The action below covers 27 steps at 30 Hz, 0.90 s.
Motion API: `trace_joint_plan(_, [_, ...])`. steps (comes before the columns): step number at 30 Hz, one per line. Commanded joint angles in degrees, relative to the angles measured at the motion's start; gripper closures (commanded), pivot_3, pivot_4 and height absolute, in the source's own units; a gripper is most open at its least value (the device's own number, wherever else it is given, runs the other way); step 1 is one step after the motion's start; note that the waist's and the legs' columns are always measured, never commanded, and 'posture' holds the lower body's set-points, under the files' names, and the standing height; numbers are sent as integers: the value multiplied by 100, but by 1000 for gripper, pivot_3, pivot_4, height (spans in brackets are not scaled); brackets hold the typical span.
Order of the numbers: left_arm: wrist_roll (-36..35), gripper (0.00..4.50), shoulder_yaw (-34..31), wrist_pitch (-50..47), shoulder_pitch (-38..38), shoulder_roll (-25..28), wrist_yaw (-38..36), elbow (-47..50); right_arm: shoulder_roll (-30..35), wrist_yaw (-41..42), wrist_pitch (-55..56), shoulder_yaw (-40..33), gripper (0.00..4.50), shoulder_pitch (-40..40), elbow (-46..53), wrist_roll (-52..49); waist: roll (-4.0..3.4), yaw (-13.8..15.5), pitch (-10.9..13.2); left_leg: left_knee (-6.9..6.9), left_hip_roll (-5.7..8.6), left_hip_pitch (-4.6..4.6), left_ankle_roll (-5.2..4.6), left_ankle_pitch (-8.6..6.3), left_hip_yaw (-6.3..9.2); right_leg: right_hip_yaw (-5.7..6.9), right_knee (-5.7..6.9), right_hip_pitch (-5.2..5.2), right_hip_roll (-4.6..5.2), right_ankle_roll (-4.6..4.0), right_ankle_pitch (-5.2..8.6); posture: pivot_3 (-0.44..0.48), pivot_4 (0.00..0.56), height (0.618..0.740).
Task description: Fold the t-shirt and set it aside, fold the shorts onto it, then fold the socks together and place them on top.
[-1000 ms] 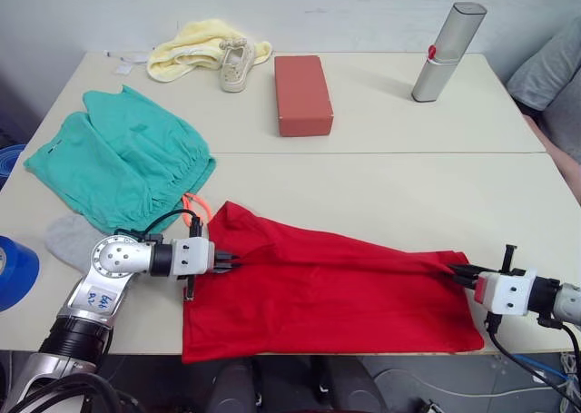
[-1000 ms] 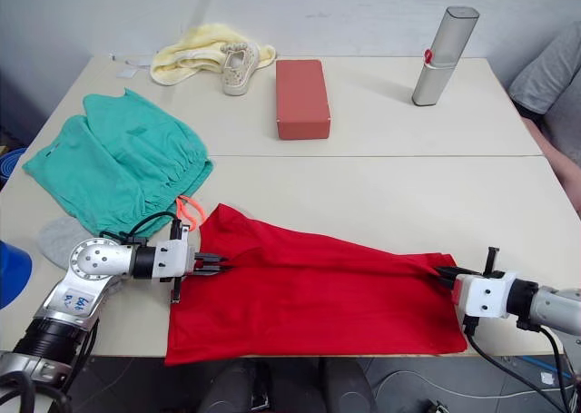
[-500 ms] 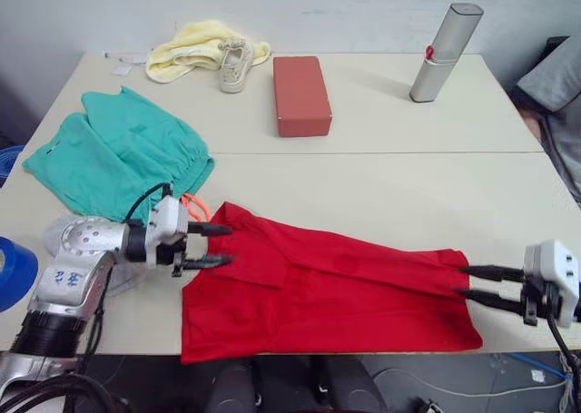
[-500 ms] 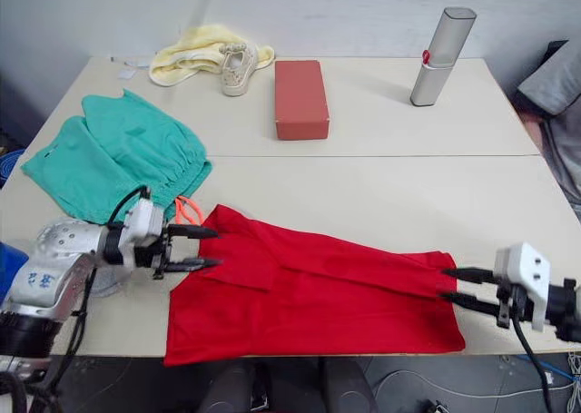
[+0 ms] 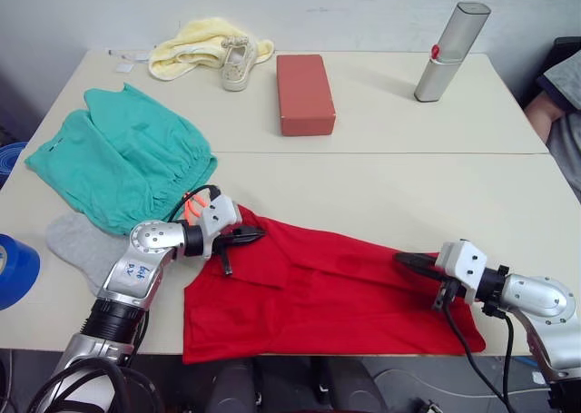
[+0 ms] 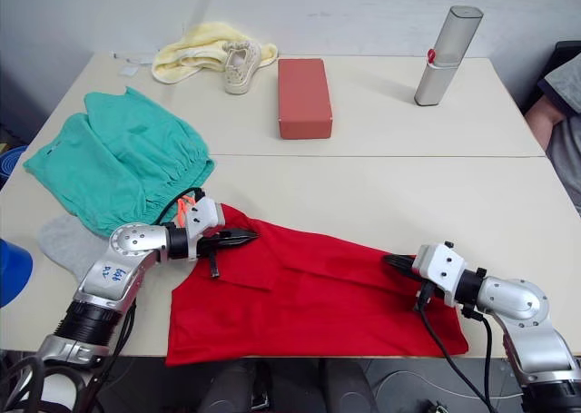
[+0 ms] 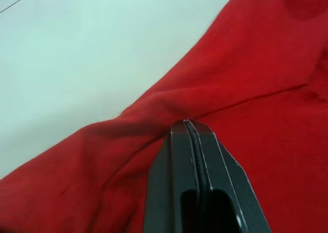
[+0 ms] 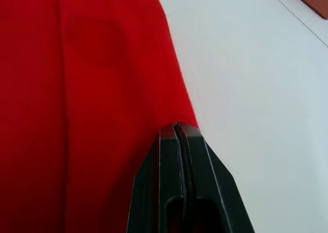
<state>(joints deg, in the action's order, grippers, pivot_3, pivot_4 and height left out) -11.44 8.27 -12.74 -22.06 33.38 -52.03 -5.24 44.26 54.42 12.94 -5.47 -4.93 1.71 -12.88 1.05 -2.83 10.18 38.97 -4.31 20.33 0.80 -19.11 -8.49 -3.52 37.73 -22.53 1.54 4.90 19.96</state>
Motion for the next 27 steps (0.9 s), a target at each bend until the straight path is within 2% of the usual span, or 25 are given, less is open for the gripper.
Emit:
trace_joint_plan(1, [256, 4480, -236, -184, 0, 21, 504, -129, 113, -545, 675, -350, 4500, -10, -764, 621, 0, -3, 0, 0, 0, -1, 0, 0, 0, 0, 0, 1, 0, 0, 0, 0, 150, 740])
trace_joint_plan(4, [386, 4480, -297, -413, -27, -19, 849, -204, 271, -869, 765, -617, 4500, 255, -1587, 734, 2, -18, -1, 3, 3, -13, -1, 1, -6, -2, 2, 12, 4, 2, -1, 0, 150, 740])
trace_joint_plan(7, [316, 4480, -337, -542, -3, -71, 887, -77, 456, -807, 997, -749, 4500, 300, -2073, 706, 0, -6, -2, 3, 7, -19, -5, 3, -7, -2, 3, 16, 8, 5, -3, 0, 150, 740])
trace_joint_plan(14, [243, 4480, -538, -248, 57, -140, 954, -38, 716, -1018, 824, -1079, 4500, 446, -2741, 588, -1, -18, -3, 1, 4, -17, -4, 3, -6, -5, 3, 16, 6, 5, -3, 0, 150, 740])
trace_joint_plan(17, [-273, 4480, -870, -65, 50, -280, 693, 68, 635, -904, 610, -1401, 4500, 456, -2355, 68, -2, -20, -1, 0, 3, -11, -3, 3, -6, -5, 3, 9, 6, 5, -3, 0, 150, 740])
trace_joint_plan(21, [-879, 4480, -1092, -66, 100, -238, 62, 398, 529, -383, -384, -1553, 4500, 60, -791, -1022, -6, -28, 0, -5, -3, -9, 3, 2, -5, -5, 3, 5, 1, 5, -3, 0, 150, 740])
trace_joint_plan(24, [-784, 4480, -1034, -115, 132, -173, 25, 433, 541, -175, -786, -1280, 4500, -197, -51, -1089, -6, -24, 0, -6, -14, -9, 11, 0, -3, -2, 2, 7, -8, 5, -3, 0, 150, 740])
trace_joint_plan(27, [-272, 4480, -674, 179, 165, -82, 17, 277, 412, -189, -881, -918, 4500, -196, 159, -815, -5, -20, 0, -5, -11, -9, 11, 0, -3, -3, 1, 7, -6, 5, -3, 0, 150, 740])
